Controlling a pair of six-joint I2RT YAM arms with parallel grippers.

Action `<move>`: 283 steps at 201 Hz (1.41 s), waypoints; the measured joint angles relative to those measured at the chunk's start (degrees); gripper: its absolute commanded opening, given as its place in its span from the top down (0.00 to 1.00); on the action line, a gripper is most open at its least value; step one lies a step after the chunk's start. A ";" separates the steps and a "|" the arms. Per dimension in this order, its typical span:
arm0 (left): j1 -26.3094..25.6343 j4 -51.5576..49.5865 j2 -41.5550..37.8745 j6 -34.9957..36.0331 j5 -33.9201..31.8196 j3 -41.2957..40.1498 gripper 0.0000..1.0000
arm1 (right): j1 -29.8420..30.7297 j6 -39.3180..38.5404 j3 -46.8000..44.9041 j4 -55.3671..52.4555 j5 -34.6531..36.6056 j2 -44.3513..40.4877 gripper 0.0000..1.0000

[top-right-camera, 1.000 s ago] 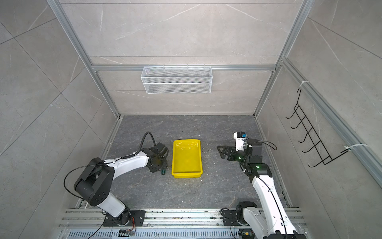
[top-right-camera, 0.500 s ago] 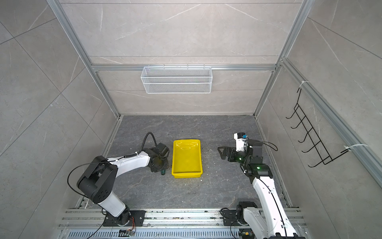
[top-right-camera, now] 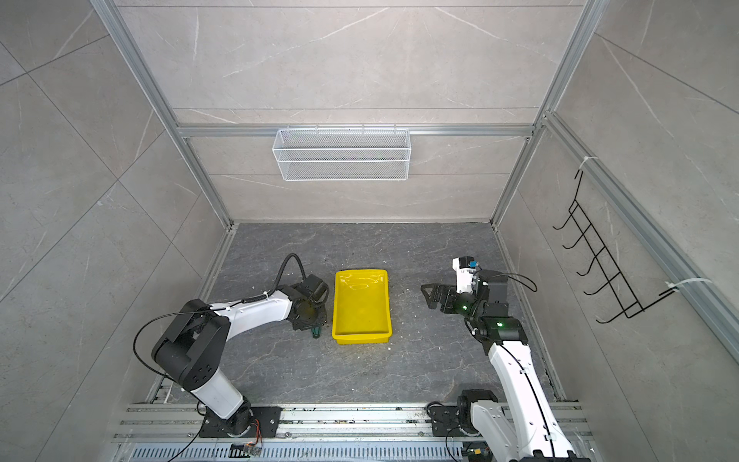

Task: Put the screwdriver in the bin
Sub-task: Pick up the screwdriver from the center of the table.

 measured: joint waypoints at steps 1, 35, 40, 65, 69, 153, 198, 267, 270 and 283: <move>0.00 0.00 0.00 0.00 -0.02 0.02 0.97 | 0.00 0.00 0.00 -0.02 0.00 0.00 0.00; -0.02 -0.46 -0.17 0.04 -0.85 0.04 1.00 | 0.00 0.00 0.09 -0.72 0.00 0.00 0.00; 0.02 -0.83 -0.28 0.09 -1.16 0.04 1.00 | 0.00 -0.02 0.09 -0.74 0.00 0.00 0.00; 0.28 -3.43 -1.31 0.28 -2.67 0.04 1.00 | 0.00 0.00 0.09 -1.14 -0.02 0.00 0.00; 0.33 -3.78 -1.64 0.31 -2.84 0.04 1.00 | 0.00 0.00 0.09 -1.18 -0.02 0.00 0.00; 0.33 -8.35 -8.31 1.01 -3.91 0.33 1.00 | -0.07 -0.20 0.96 -2.29 -0.02 -0.96 0.00; 0.26 -11.45 -10.67 1.77 -3.87 2.43 1.00 | -0.07 -0.20 0.96 -2.43 -0.02 -0.96 0.00; -4.76 -16.94 -12.79 2.36 -5.46 13.29 1.00 | -0.07 -0.20 1.29 -2.93 -0.02 -0.96 0.00; -5.20 -17.05 -12.79 2.38 -5.44 13.81 1.00 | -0.07 -0.20 1.29 -2.97 -0.02 -0.96 0.00; -6.88 -17.44 -12.63 2.40 -5.44 15.96 1.00 | -0.07 -0.20 1.29 -3.08 -0.02 -0.96 0.00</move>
